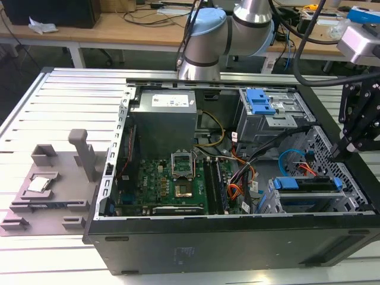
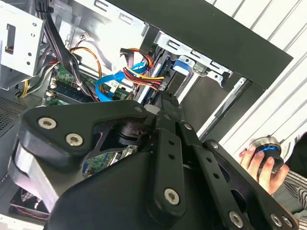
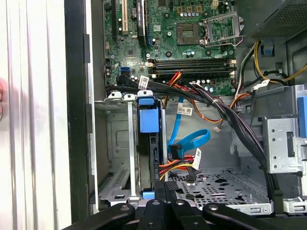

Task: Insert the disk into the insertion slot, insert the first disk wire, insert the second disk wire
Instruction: 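Insert the second disk wire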

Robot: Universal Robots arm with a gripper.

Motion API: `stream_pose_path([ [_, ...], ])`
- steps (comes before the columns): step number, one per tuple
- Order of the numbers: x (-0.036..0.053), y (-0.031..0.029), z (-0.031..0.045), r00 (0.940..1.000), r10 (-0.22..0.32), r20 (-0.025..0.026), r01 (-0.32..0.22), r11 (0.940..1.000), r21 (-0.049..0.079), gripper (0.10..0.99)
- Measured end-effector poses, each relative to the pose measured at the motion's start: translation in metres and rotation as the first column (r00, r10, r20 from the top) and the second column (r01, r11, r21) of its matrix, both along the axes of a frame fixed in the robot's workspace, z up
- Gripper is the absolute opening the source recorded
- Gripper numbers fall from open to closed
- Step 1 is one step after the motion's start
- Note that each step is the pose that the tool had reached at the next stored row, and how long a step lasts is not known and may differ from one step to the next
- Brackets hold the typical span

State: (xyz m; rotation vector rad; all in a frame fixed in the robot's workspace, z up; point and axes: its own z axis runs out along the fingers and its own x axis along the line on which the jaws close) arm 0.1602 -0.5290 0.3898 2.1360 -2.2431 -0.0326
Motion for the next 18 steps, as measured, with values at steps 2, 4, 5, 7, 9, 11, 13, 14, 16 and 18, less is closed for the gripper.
stream_pose_path([
  [2, 0.0, 0.0, 0.0001, 1.0, 0.0, 0.0, 0.0, 1.0, 0.0, 0.106],
  [4, 0.0, 0.0, 0.0001, 1.0, 0.0, 0.0, 0.0, 1.0, 0.0, 0.106],
  [5, 0.0, 0.0, 0.0001, 1.0, 0.0, 0.0, 0.0, 1.0, 0.0, 0.114],
  [7, 0.0, 0.0, 0.0002, 1.0, 0.0, 0.0, 0.0, 1.0, 0.0, 0.235],
  [9, -0.0002, 0.0031, 0.0002, 1.0, 0.0, 0.0, 0.0, 1.0, 0.0, 0.302],
  [11, -0.0007, 0.0069, 0.0002, 1.0, 0.001, 0.0, -0.001, 1.0, 0.0, 0.302],
  [13, -0.003, 0.0096, 0.0001, 1.0, 0.001, 0.0, -0.001, 1.0, 0.0, 0.302],
  [14, -0.0055, 0.0103, 0.0001, 1.0, 0.001, 0.0, -0.001, 1.0, 0.0, 0.302],
  [16, -0.0071, 0.0103, 0.0001, 1.0, 0.001, 0.0, -0.001, 1.0, 0.0, 0.302],
  [18, -0.0098, 0.0115, 0.0001, 1.0, 0.001, 0.0, -0.001, 1.0, 0.0, 0.302],
])
